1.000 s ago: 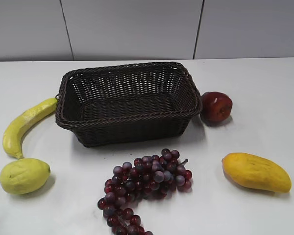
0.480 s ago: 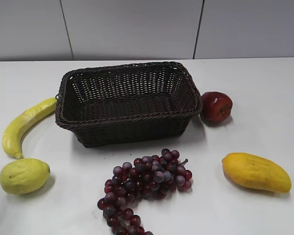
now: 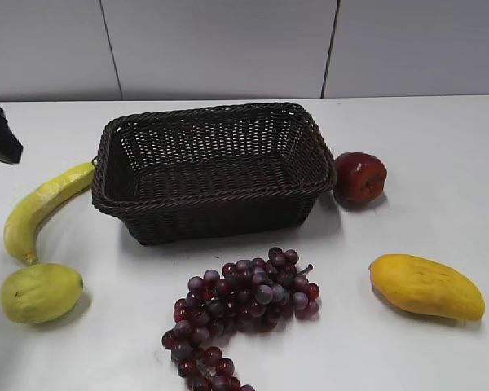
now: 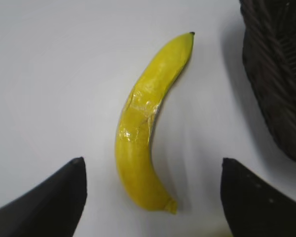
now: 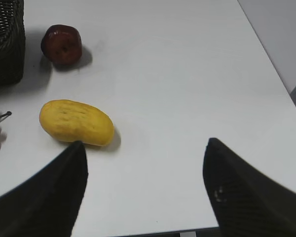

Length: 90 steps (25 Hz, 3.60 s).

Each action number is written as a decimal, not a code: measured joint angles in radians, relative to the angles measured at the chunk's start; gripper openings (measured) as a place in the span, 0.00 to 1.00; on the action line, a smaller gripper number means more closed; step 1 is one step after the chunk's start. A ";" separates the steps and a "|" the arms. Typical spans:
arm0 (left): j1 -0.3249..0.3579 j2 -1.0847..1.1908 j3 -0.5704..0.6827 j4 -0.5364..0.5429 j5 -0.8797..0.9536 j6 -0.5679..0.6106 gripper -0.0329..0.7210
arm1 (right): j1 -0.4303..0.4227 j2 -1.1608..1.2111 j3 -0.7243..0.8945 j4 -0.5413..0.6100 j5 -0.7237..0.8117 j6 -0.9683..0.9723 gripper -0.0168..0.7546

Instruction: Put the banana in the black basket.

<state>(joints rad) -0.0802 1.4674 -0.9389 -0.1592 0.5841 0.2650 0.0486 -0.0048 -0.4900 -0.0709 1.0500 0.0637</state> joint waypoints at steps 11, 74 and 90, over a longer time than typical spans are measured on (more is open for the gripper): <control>-0.014 0.317 -0.087 0.063 -0.008 0.001 0.88 | 0.000 0.000 0.000 0.000 0.000 0.000 0.78; -0.393 0.271 -0.495 0.286 -0.117 -0.078 0.46 | 0.000 0.000 0.000 0.000 -0.001 0.000 0.78; -0.510 0.533 -0.495 0.415 -0.068 -0.071 0.47 | 0.000 0.000 0.000 0.000 0.000 0.000 0.78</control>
<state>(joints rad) -0.5901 2.0002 -1.4334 0.2557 0.5158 0.1944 0.0486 -0.0048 -0.4900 -0.0709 1.0500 0.0637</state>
